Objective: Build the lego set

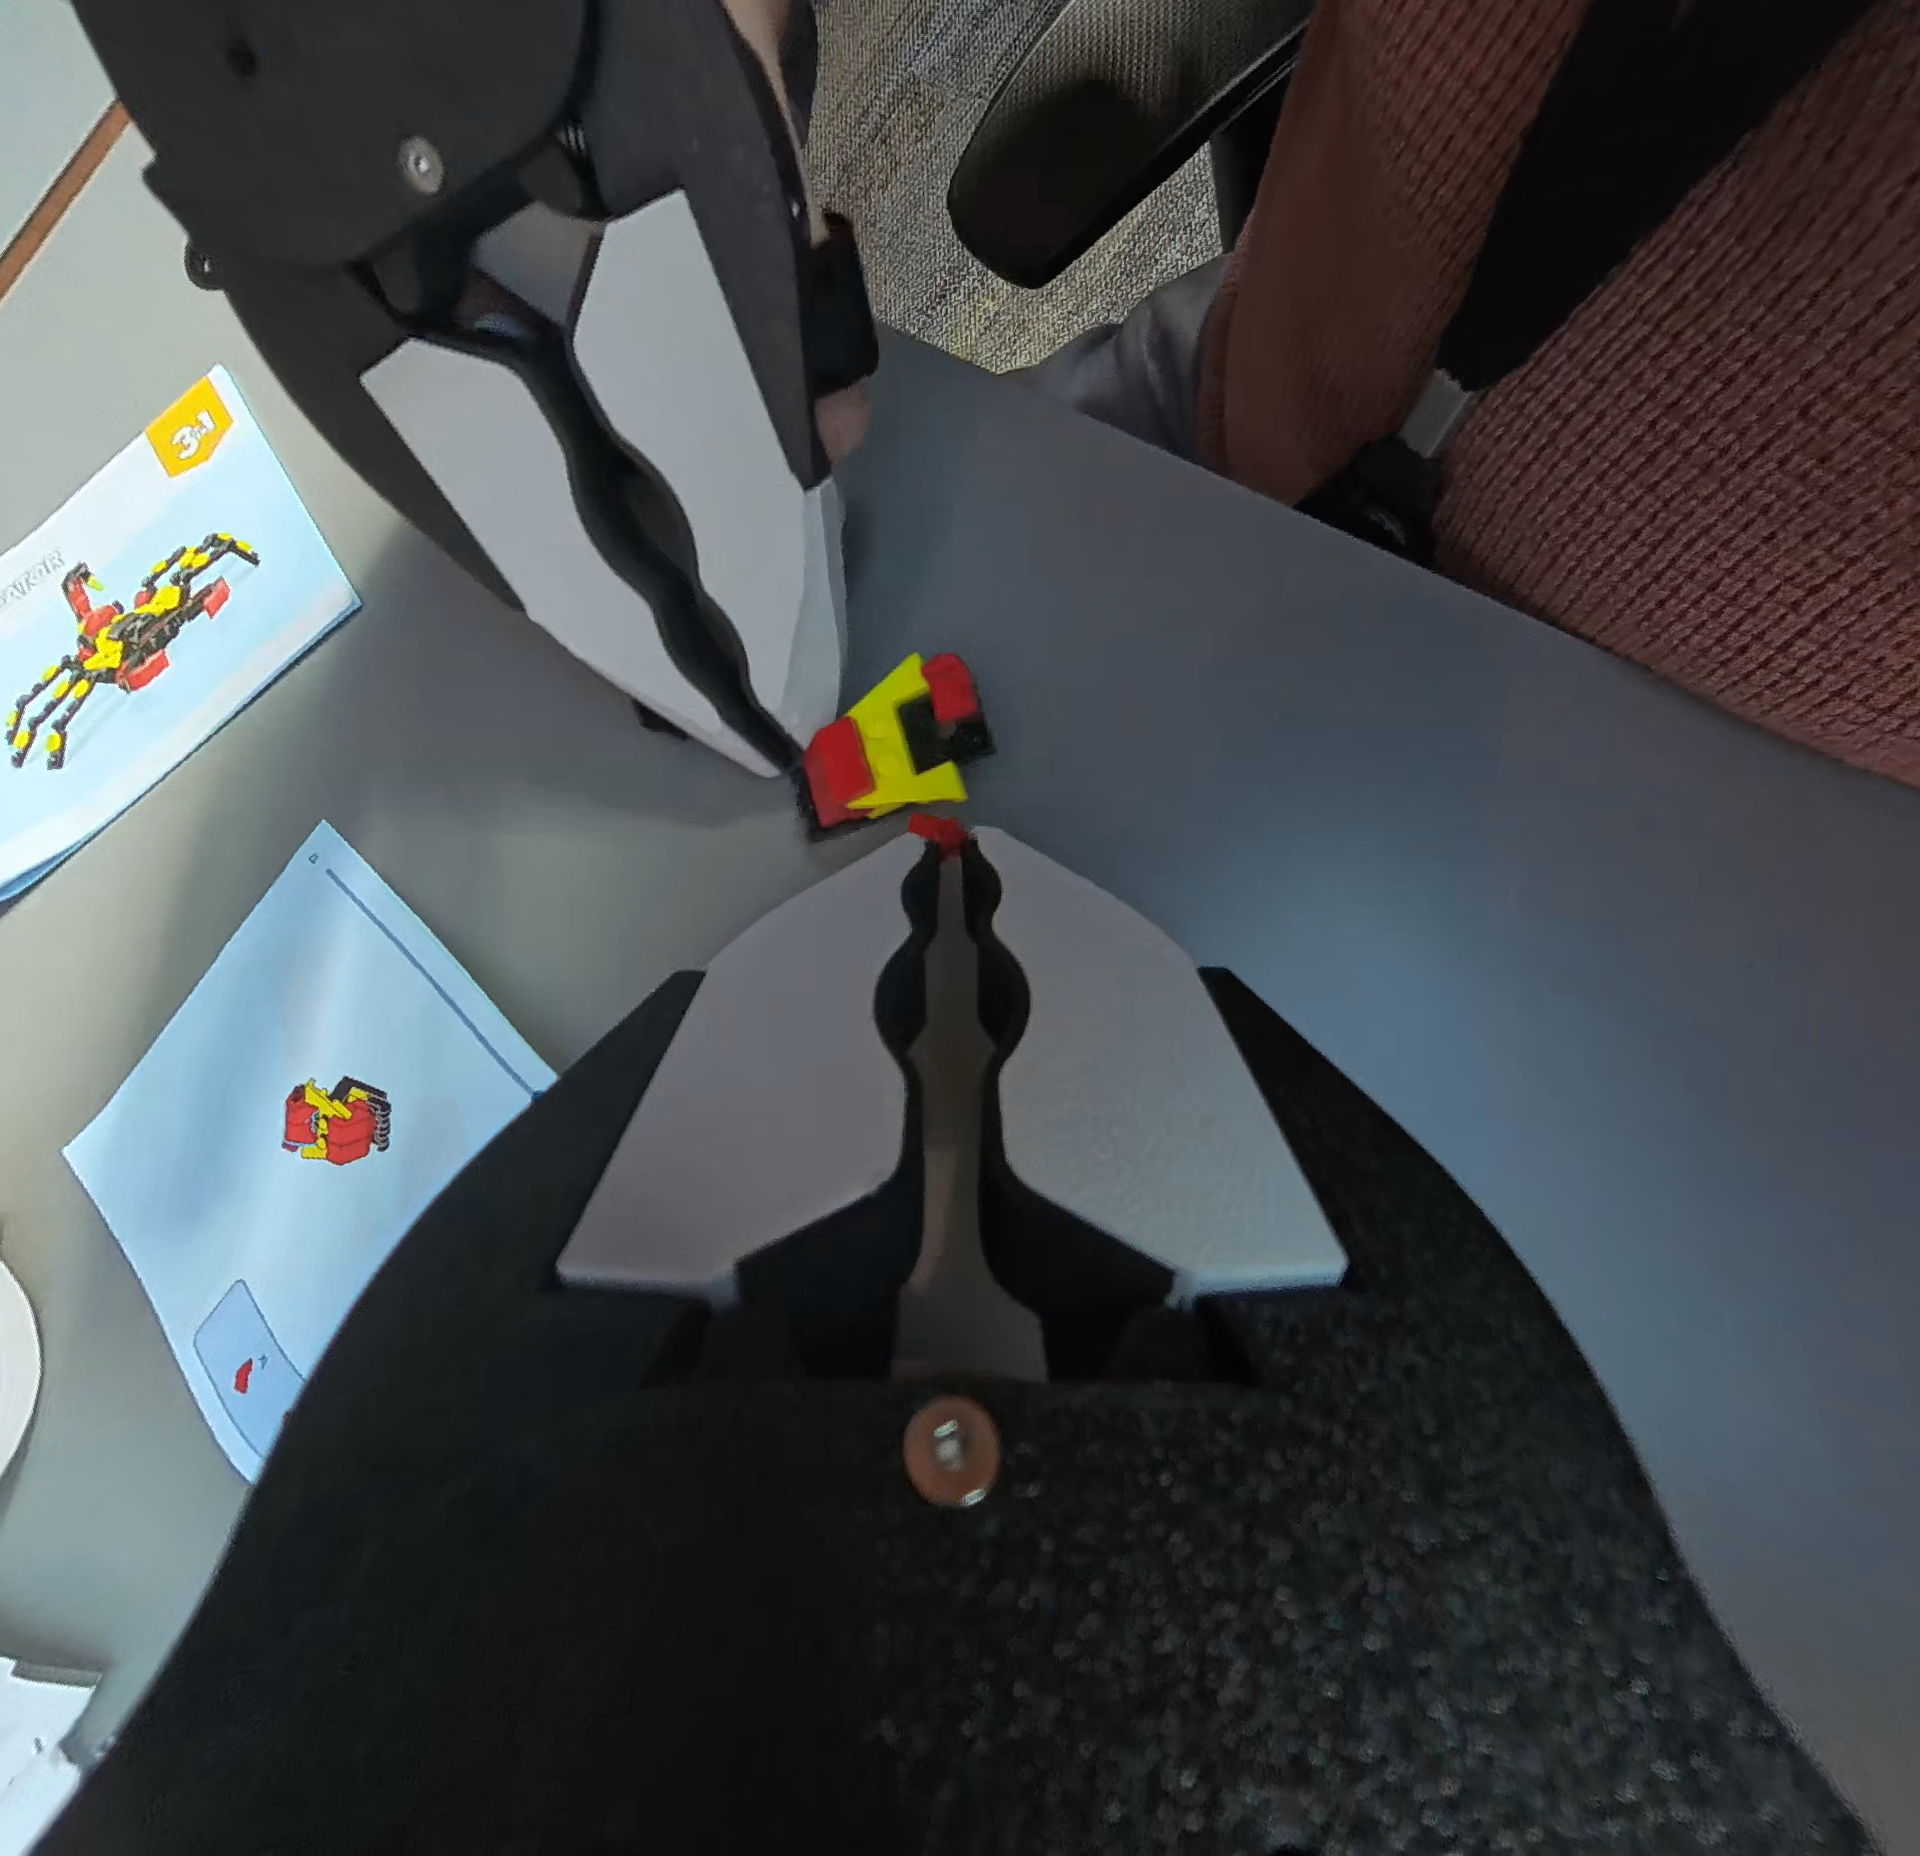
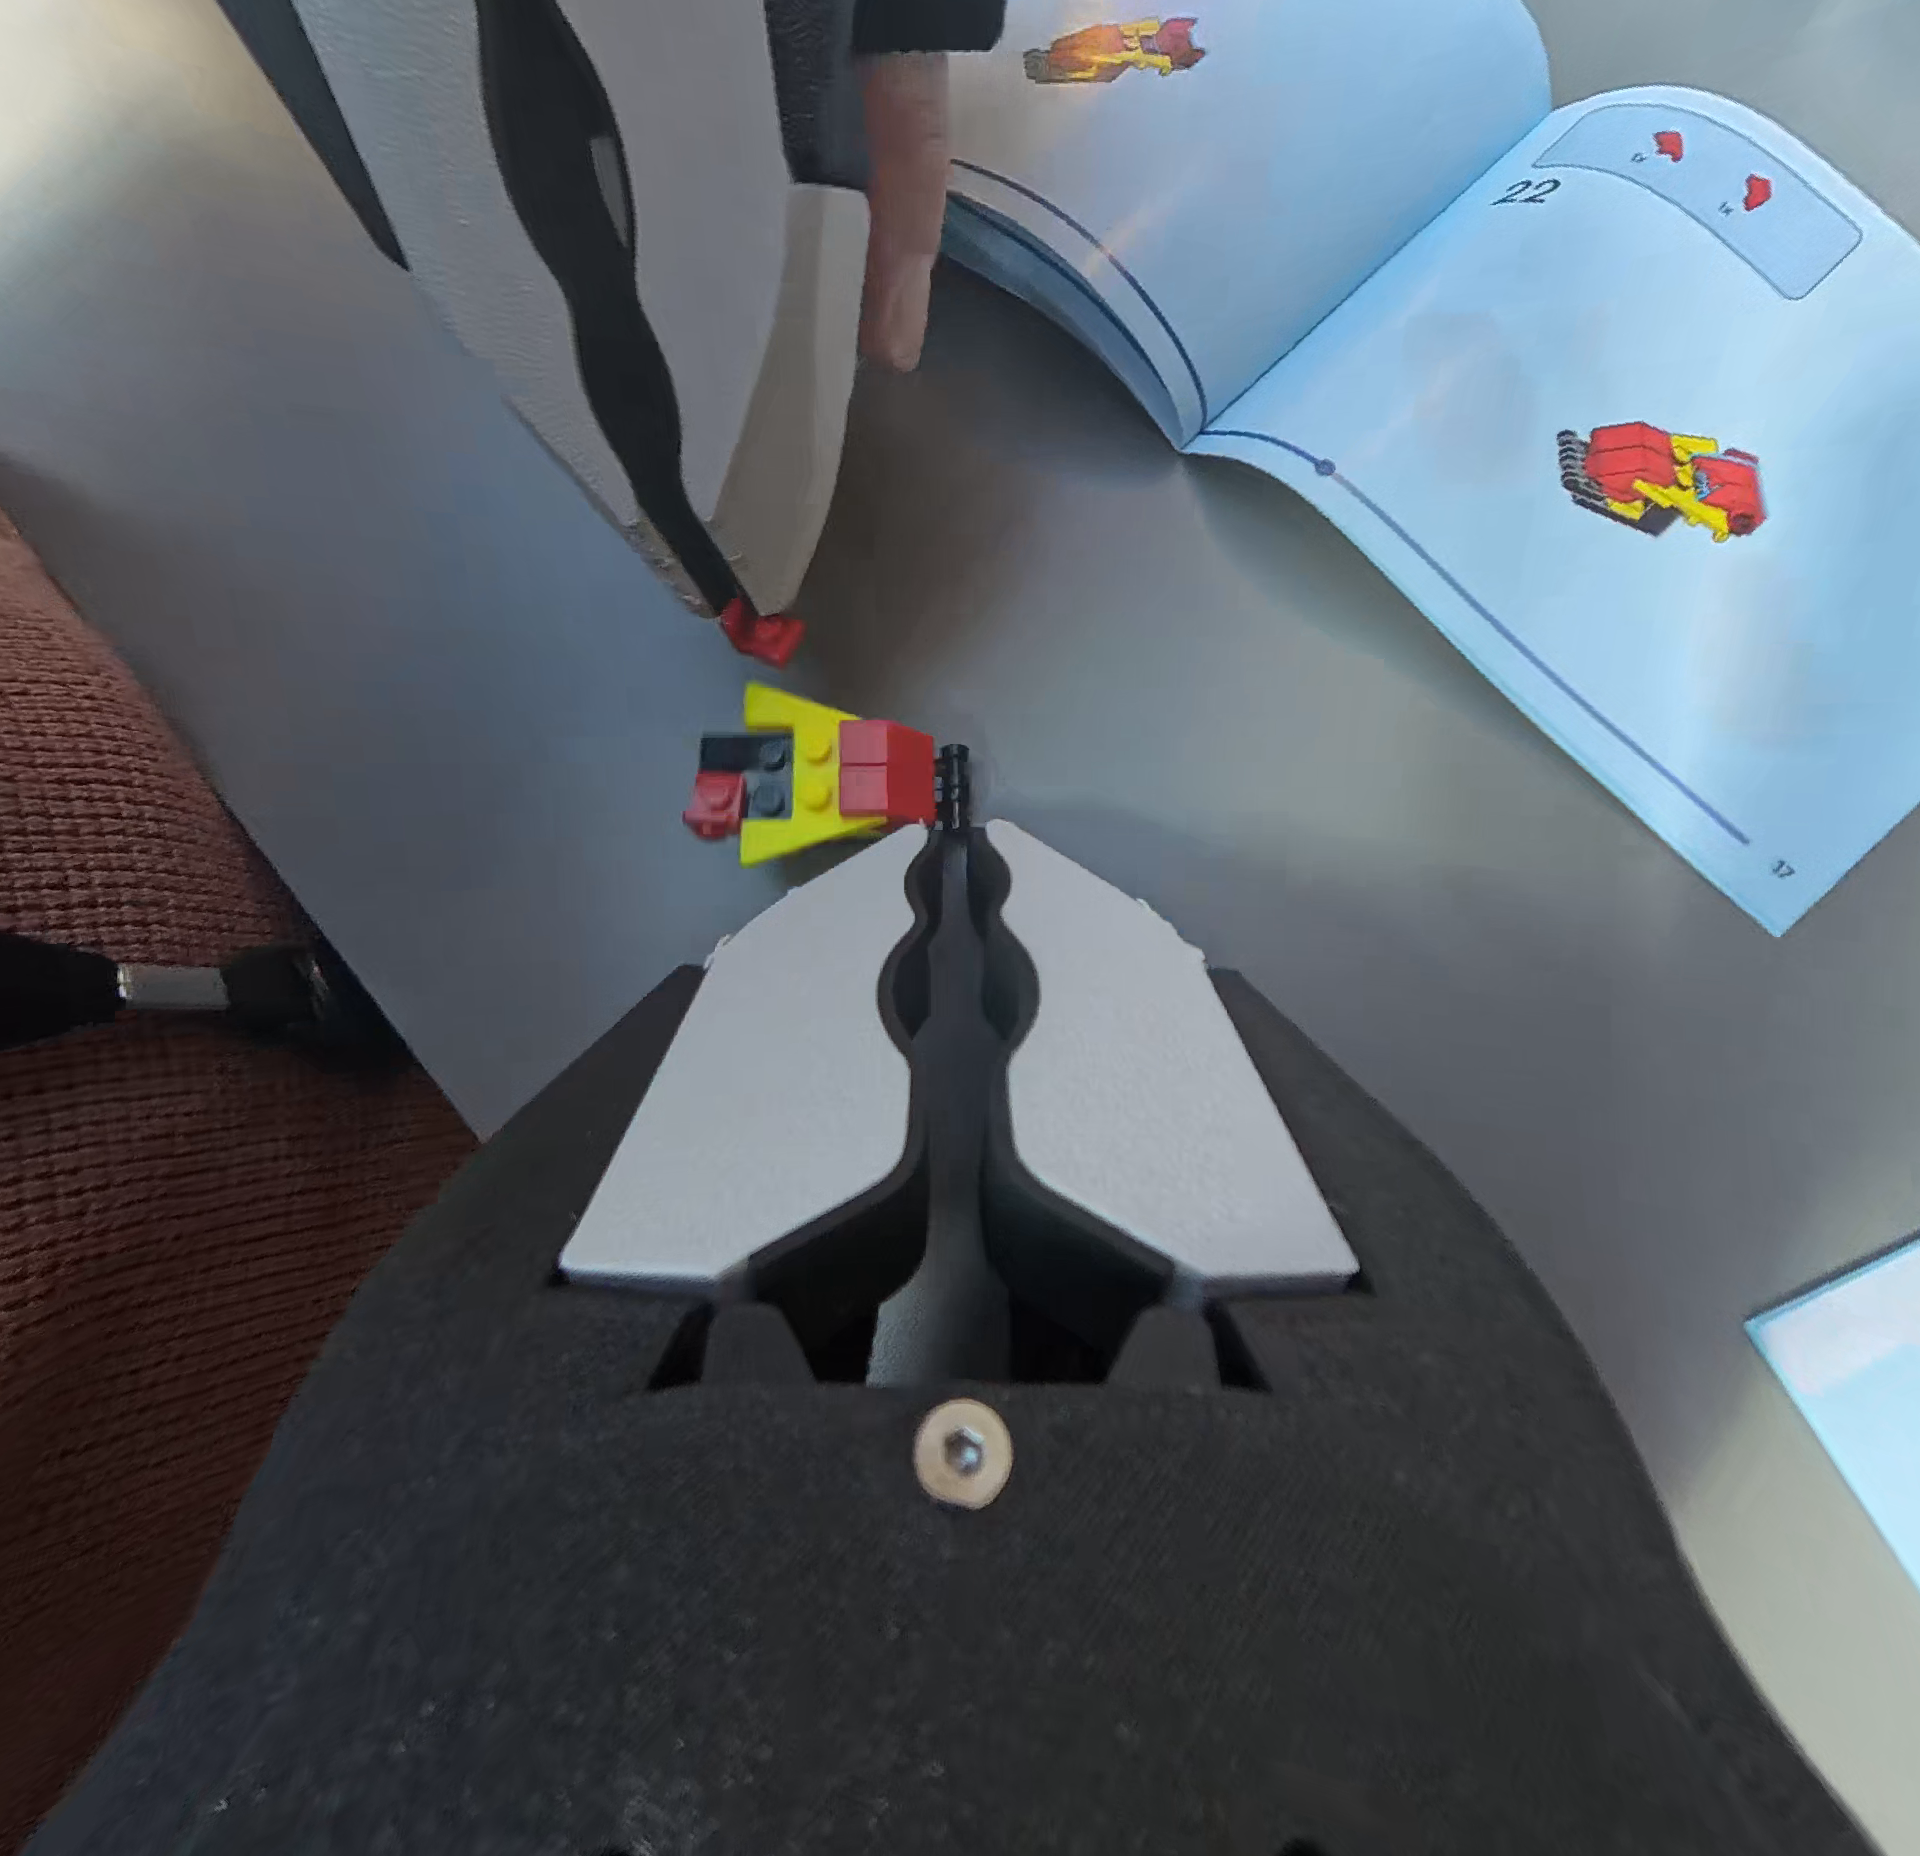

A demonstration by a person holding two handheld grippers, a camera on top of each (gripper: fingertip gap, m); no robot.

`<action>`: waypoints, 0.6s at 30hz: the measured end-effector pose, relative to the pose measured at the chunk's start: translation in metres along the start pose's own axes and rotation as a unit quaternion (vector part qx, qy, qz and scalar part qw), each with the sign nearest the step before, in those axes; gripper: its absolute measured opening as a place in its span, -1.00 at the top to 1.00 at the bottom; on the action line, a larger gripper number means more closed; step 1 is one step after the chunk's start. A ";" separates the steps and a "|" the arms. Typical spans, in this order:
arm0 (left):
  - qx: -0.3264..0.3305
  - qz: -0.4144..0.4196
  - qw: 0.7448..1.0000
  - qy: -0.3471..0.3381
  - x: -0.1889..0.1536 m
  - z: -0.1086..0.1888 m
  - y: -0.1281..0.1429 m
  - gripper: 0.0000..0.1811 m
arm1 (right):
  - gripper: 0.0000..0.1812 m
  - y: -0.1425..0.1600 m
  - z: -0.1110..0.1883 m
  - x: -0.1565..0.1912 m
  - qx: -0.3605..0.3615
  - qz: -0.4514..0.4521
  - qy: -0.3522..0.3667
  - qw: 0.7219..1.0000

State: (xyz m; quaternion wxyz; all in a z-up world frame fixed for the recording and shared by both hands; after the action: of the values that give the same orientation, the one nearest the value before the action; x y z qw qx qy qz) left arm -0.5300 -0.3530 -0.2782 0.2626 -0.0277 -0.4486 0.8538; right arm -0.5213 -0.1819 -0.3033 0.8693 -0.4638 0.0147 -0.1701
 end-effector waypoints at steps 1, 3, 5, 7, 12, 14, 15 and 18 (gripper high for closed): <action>-0.001 -0.010 1.000 0.003 -0.001 0.001 -0.002 0.96 | 0.96 -0.003 -0.003 -0.002 0.002 0.005 -0.003 1.000; -0.008 -0.026 1.000 0.010 -0.003 0.002 -0.007 0.96 | 0.95 -0.007 -0.008 -0.004 0.002 0.017 0.000 1.000; -0.011 -0.036 0.999 0.011 -0.005 0.003 -0.012 0.96 | 0.95 -0.008 -0.007 -0.004 0.004 0.015 -0.002 1.000; -0.012 -0.047 0.999 0.008 -0.006 0.003 -0.016 0.96 | 0.95 -0.006 0.001 -0.003 -0.006 -0.002 0.013 1.000; -0.003 -0.117 0.993 0.009 -0.010 -0.010 -0.020 0.95 | 0.90 0.015 0.025 0.029 -0.104 -0.181 -0.015 0.978; 0.014 -0.139 0.990 0.029 -0.009 -0.017 -0.018 0.96 | 0.90 0.027 0.025 0.046 -0.112 -0.232 -0.020 0.966; 0.014 -0.147 0.988 0.041 -0.007 -0.019 -0.017 0.96 | 0.93 0.030 0.023 0.053 -0.113 -0.244 -0.026 0.963; 0.002 -0.159 0.985 0.063 0.000 -0.023 -0.019 0.96 | 0.92 0.026 0.019 0.057 -0.125 -0.250 0.002 0.960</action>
State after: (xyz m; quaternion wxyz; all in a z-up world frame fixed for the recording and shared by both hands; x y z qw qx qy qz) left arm -0.5151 -0.3269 -0.2771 0.4230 -0.0088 -0.4282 0.7985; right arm -0.4571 -0.1708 -0.3065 0.7344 -0.5571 -0.0789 -0.3795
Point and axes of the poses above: each gripper's, where its closed fingertips meet, z back along the fingers, y out of its underside, x = y × z across the jaws, the point moved 10 cm from there along z, back along the fingers, and after that the axes turned 10 degrees about -x, right-handed, at the moved point
